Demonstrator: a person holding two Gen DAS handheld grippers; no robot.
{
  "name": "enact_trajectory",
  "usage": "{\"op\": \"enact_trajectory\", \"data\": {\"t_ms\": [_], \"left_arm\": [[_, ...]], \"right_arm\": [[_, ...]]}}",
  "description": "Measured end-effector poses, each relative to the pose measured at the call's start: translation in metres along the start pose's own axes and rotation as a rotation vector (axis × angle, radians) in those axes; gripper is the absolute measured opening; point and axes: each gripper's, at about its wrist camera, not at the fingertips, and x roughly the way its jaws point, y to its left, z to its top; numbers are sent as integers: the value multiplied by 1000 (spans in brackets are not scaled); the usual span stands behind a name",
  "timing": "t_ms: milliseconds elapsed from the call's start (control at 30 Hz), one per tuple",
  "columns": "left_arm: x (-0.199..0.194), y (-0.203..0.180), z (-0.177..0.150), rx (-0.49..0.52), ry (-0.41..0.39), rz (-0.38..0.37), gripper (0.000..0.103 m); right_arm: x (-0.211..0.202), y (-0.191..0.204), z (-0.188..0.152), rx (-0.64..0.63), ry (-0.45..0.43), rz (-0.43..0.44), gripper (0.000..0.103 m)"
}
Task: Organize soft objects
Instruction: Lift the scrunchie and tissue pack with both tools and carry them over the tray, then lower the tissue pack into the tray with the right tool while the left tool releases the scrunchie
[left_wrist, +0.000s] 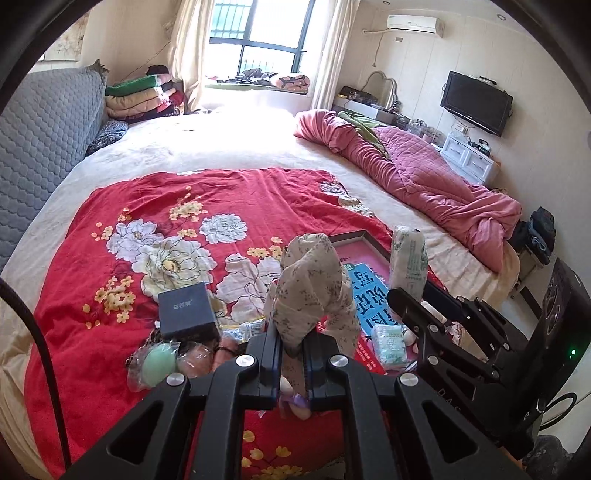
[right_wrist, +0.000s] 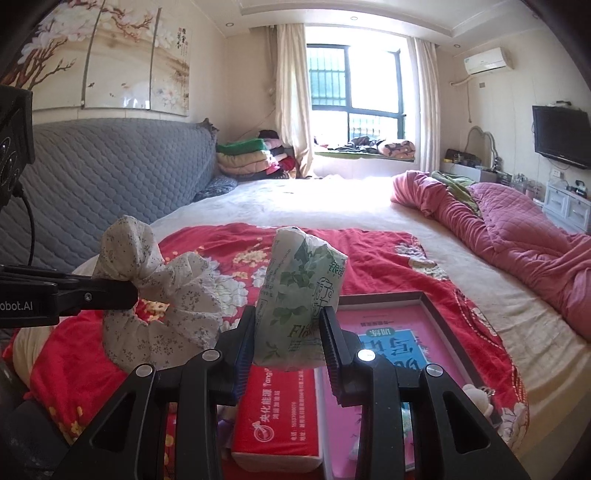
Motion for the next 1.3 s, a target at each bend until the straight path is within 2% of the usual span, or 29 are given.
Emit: {"op": "enact_trajectory", "data": {"t_ms": [333, 533, 1000, 1233, 1300], "left_arm": [[20, -47, 21, 61, 1, -58, 10], [41, -69, 21, 88, 33, -87, 10], [118, -99, 4, 94, 203, -154, 10], [148, -109, -2, 118, 265, -137, 10], [155, -110, -3, 133, 271, -110, 10]], "right_arm": [[-12, -48, -4, 79, -12, -89, 35], [-16, -81, -9, 135, -8, -157, 35], [-8, -118, -31, 182, 51, -224, 35], [1, -126, -41, 171, 99, -251, 35], [8, -128, -47, 169, 127, -245, 35]]}}
